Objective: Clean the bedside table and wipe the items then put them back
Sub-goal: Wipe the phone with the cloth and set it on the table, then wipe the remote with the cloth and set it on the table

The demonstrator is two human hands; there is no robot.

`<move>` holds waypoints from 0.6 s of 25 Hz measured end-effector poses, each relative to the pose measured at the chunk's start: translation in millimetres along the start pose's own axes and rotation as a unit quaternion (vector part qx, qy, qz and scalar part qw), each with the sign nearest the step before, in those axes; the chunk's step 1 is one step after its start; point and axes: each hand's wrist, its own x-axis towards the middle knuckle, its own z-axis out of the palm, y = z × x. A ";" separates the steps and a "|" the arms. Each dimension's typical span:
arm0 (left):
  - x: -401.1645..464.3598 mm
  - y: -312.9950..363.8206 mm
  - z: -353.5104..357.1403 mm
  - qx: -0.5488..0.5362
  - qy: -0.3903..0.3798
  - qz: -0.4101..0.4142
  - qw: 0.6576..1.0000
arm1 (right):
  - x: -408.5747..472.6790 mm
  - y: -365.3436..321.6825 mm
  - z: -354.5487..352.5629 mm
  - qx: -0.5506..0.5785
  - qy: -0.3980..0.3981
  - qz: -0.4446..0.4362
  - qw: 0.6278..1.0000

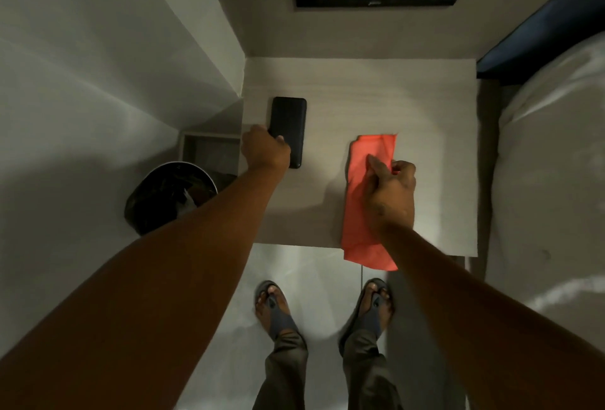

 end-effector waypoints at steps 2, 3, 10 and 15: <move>-5.1 1.0 -9.5 0.086 0.024 0.024 0.996 | -1.9 -9.1 -8.9 -0.015 0.017 -0.006 1.000; -14.9 4.4 -9.9 0.121 0.045 0.053 0.990 | -3.5 -8.8 -22.1 -0.020 0.042 -0.007 0.999; -202.9 96.1 75.8 -0.082 -0.050 0.409 0.908 | -45.7 43.0 -177.1 0.168 0.311 0.030 0.935; -395.7 177.4 155.7 -0.143 -0.388 0.393 0.821 | -122.9 160.0 -300.1 0.098 0.468 0.211 0.852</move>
